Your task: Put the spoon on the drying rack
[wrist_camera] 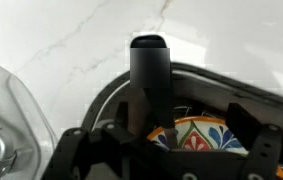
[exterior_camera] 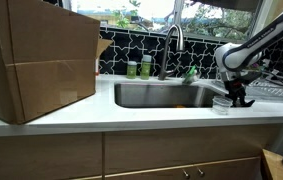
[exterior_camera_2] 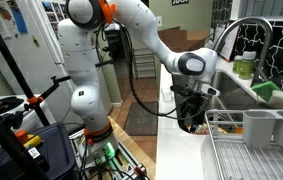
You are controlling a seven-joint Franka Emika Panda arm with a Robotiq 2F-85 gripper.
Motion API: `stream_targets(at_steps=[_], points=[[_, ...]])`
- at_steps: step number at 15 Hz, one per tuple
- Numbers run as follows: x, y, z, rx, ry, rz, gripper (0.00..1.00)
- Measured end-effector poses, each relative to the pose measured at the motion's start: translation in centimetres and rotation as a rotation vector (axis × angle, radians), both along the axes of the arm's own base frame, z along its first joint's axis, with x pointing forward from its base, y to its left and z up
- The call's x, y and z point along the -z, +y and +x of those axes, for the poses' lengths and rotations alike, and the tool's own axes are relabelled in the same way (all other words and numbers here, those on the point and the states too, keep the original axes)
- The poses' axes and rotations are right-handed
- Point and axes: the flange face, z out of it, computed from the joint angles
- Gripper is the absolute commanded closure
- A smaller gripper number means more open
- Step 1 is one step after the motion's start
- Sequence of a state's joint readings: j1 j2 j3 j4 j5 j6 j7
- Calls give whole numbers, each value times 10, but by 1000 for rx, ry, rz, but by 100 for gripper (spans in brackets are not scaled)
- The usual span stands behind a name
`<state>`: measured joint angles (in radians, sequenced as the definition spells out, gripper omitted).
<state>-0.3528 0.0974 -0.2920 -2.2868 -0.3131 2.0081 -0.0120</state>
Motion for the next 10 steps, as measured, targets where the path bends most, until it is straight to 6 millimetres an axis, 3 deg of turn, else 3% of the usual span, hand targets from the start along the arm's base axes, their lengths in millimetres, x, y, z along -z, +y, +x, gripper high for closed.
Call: stream_targets(at_steps=[5,9,10], points=[[20,-10,-1,5,59,18,0],[23,-12,3,2,85,23,10],[24,-12,4,-2,90,26,17]])
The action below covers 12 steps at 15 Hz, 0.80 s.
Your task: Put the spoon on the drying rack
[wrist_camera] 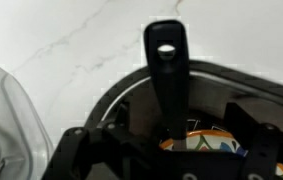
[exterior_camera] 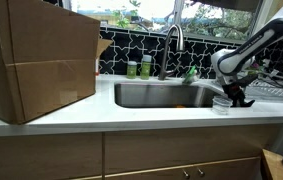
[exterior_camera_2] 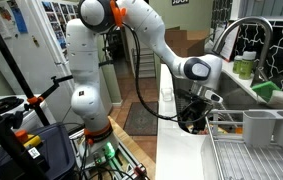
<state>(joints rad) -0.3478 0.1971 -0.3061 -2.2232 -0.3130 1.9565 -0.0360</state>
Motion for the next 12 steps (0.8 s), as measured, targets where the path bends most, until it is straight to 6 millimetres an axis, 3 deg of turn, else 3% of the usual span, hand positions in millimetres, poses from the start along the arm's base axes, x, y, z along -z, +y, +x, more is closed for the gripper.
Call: stream_targets(at_steps=[3,9,12], points=[[5,0,1,-10,14,9,53],[15,-1,1,-10,45,19,98],[18,-1,1,-8,59,25,100]])
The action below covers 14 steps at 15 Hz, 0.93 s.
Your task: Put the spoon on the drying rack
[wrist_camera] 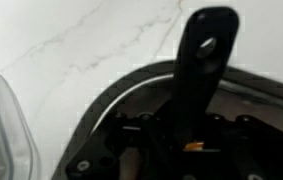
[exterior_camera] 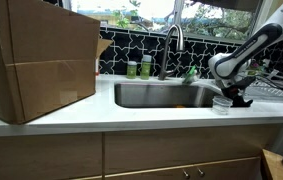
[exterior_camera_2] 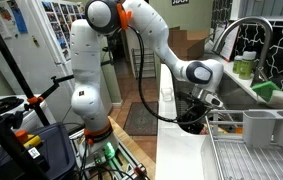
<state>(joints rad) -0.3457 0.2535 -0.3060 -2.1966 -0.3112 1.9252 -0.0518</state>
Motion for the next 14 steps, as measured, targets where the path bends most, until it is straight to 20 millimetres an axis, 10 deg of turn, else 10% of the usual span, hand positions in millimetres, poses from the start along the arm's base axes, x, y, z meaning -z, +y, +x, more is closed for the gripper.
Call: stream_targets(at_steps=[11,14], points=[[-33,-5,13,76,32,74,100],[-32,-5,14,80,39,76,78]])
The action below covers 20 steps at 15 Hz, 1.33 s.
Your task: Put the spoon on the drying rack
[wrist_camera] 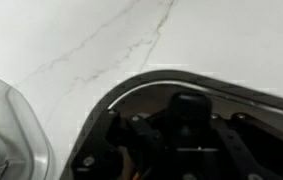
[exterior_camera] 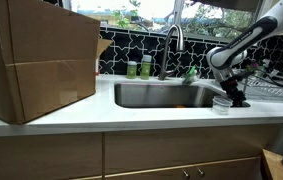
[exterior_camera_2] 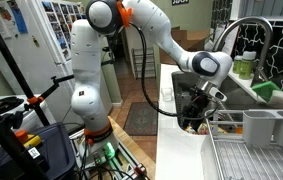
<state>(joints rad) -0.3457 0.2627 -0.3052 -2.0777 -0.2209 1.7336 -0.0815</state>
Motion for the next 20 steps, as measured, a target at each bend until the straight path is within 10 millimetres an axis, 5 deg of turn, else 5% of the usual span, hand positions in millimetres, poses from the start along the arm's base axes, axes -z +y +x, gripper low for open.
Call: stream_targets(at_steps=[7,12,15,18,19,20], points=[[18,-2,1,1,34,7,44],[15,-4,5,11,18,7,66],[16,-4,5,12,21,6,31],[23,-4,4,15,35,8,9],[26,-5,4,15,39,7,11],[28,-5,5,17,43,6,40]])
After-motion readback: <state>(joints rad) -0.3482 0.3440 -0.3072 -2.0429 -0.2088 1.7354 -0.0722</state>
